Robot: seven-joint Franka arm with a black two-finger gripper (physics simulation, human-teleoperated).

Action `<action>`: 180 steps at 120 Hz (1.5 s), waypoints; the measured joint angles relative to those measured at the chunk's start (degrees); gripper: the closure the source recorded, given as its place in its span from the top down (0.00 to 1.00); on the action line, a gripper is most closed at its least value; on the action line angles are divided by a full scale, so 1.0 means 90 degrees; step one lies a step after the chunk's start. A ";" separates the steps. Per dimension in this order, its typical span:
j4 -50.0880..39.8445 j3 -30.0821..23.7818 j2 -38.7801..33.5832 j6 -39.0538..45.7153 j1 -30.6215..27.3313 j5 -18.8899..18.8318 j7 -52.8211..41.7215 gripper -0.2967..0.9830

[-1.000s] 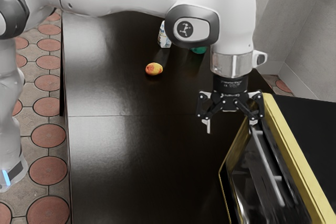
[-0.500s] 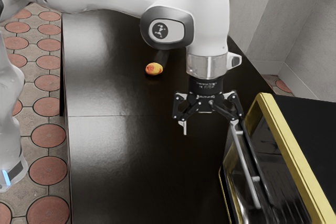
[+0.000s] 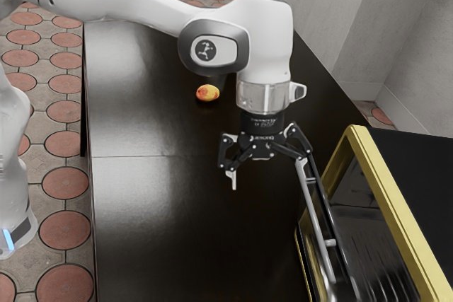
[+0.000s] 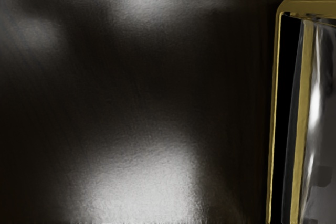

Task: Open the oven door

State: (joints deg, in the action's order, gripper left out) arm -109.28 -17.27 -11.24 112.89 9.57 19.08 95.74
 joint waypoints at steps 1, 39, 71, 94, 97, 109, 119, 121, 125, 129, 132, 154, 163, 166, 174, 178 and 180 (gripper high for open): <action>-0.0007 -0.0001 0.0000 0.0004 0.0000 0.0003 0.0000 0.77; -0.0421 -0.0113 -0.0266 0.0193 -0.0085 0.0179 -0.0012 0.77; -0.0905 -0.0297 -0.0627 0.0341 -0.0196 0.0350 -0.0008 0.77; -0.1296 -0.0462 -0.0919 0.0481 -0.0281 0.0523 0.0000 0.77; -0.1349 -0.0493 -0.0959 0.0499 -0.0308 0.0569 0.0000 0.77; -0.1559 -0.0705 -0.1197 0.0582 -0.0484 0.0645 0.0003 0.77; -0.1748 -0.0891 -0.1432 0.0626 -0.0641 0.0734 0.0003 0.77; -0.1785 -0.0934 -0.1472 0.0633 -0.0678 0.0768 0.0003 0.77; -0.1860 -0.0990 -0.1533 0.0629 -0.0712 0.0812 0.0001 0.77; -0.1942 -0.1027 -0.1568 0.0617 -0.0731 0.0868 0.0000 0.77; -0.2006 -0.1043 -0.1595 0.0611 -0.0739 0.0915 -0.0001 0.77; -0.3199 -0.1847 -0.3233 0.0610 -0.2155 0.1832 -0.0112 0.77; -0.3333 -0.1927 -0.3685 0.0490 -0.2893 0.2152 -0.0229 0.77; -0.3196 -0.1814 -0.3569 0.0468 -0.3182 0.2202 -0.0256 0.77; -0.1435 -0.1298 -0.2464 0.0189 -0.3337 0.1374 -0.0093 0.77; -0.0381 -0.0712 -0.1783 -0.0156 -0.2953 0.0757 0.0152 0.77; -0.0006 -0.0282 -0.1500 -0.0327 -0.2620 0.0474 0.0294 0.77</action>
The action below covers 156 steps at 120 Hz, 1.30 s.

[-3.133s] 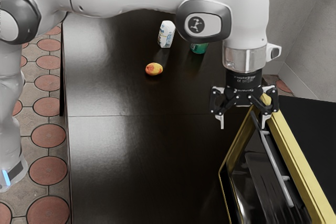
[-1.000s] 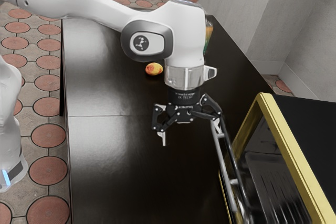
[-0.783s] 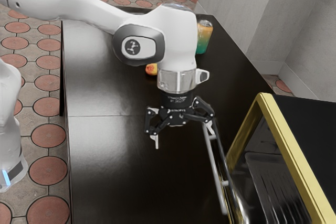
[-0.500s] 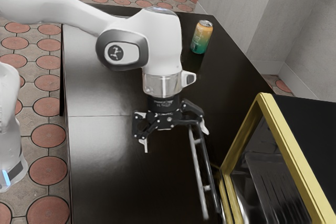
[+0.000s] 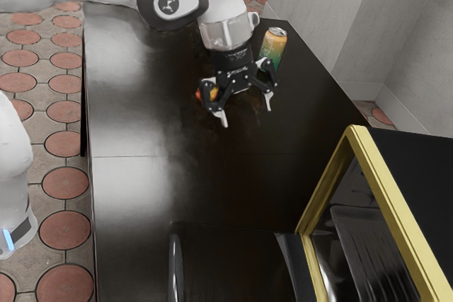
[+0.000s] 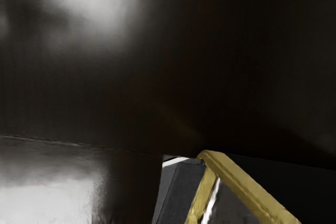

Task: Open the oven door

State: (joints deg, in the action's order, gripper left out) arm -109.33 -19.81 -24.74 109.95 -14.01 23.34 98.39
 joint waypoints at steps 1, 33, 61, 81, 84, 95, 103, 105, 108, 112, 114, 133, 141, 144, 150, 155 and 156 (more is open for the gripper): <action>0.0147 0.0257 0.0128 -0.0082 0.0194 -0.0127 0.0074 0.77; 0.0567 0.2444 0.1110 -0.1722 0.1467 -0.1614 0.2023 0.77; 0.0393 0.2494 0.1112 -0.2146 0.1401 -0.1802 0.3138 0.77; 0.0384 0.2503 0.1134 -0.2257 0.1317 -0.1839 0.3707 0.77; 0.0381 0.2503 0.1136 -0.2267 0.1306 -0.1841 0.3780 0.77; 0.0370 0.2503 0.1144 -0.2295 0.1286 -0.1846 0.4024 0.77; 0.0336 0.2503 0.1141 -0.2306 0.1284 -0.1848 0.4180 0.77; 0.0331 0.2502 0.1141 -0.2308 0.1283 -0.1849 0.4216 0.77; 0.0324 0.2503 0.1141 -0.2310 0.1283 -0.1849 0.4269 0.77; 0.0317 0.2503 0.1141 -0.2312 0.1283 -0.1850 0.4336 0.77; 0.0315 0.2503 0.1141 -0.2313 0.1283 -0.1850 0.4368 0.77; 0.0309 0.2500 0.1145 -0.2312 0.1282 -0.1851 0.4632 0.77; 0.0272 0.2502 0.1134 -0.2307 0.1283 -0.1847 0.4724 0.77; 0.0264 0.2503 0.1129 -0.2305 0.1283 -0.1846 0.4756 0.77; 0.0256 0.2501 0.1124 -0.2300 0.1283 -0.1845 0.4816 0.77; 0.0253 0.2502 0.1117 -0.2298 0.1283 -0.1844 0.4862 0.77; 0.0252 0.2503 0.1116 -0.2297 0.1283 -0.1844 0.4871 0.77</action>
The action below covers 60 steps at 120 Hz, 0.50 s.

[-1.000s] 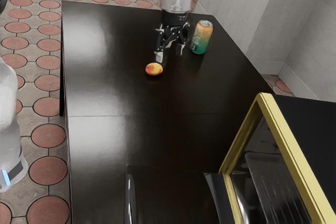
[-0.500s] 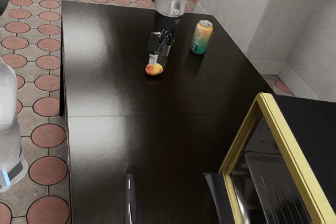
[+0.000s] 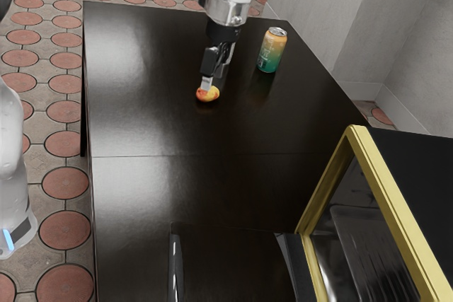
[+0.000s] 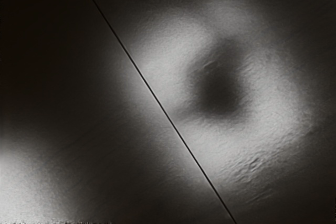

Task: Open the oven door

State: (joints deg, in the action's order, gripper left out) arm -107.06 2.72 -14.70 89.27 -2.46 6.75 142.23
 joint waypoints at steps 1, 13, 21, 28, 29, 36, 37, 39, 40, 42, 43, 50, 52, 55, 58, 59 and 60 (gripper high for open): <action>-0.0002 0.0000 -0.0001 0.0000 0.0000 0.0000 0.0009 0.77; -0.0026 0.0001 -0.0023 0.0005 0.0000 0.0001 0.0105 0.77; -0.0030 -0.0002 -0.0030 0.0007 0.0000 0.0004 0.0161 0.77; -0.0031 0.0000 -0.0028 0.0008 0.0000 0.0007 0.0206 0.77; -0.0031 -0.0001 -0.0027 0.0008 -0.0001 0.0008 0.0211 0.77; -0.0036 -0.0006 -0.0029 0.0009 0.0000 0.0015 0.0251 0.77; -0.0043 -0.0007 -0.0031 0.0009 0.0000 0.0017 0.0256 0.77; -0.0053 -0.0006 -0.0036 0.0009 0.0000 0.0020 0.0267 0.77; -0.0057 -0.0006 -0.0039 0.0009 0.0000 0.0021 0.0272 0.77; -0.0065 -0.0007 -0.0047 0.0009 0.0000 0.0024 0.0282 0.77; -0.0073 -0.0007 -0.0051 0.0010 0.0000 0.0025 0.0287 0.77; -0.0104 -0.0008 -0.0069 0.0012 0.0000 0.0031 0.0319 0.77; -0.0108 -0.0009 -0.0071 0.0013 0.0000 0.0032 0.0328 0.77; -0.0112 -0.0009 -0.0075 0.0013 0.0000 0.0034 0.0340 0.77; -0.0115 -0.0009 -0.0078 0.0013 0.0000 0.0035 0.0352 0.77; -0.0115 -0.0009 -0.0079 0.0014 0.0000 0.0036 0.0356 0.77; -0.0116 -0.0009 -0.0080 0.0014 0.0000 0.0036 0.0360 0.77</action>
State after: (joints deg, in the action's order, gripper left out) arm -108.10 2.64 -15.41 89.40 -2.46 7.07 145.47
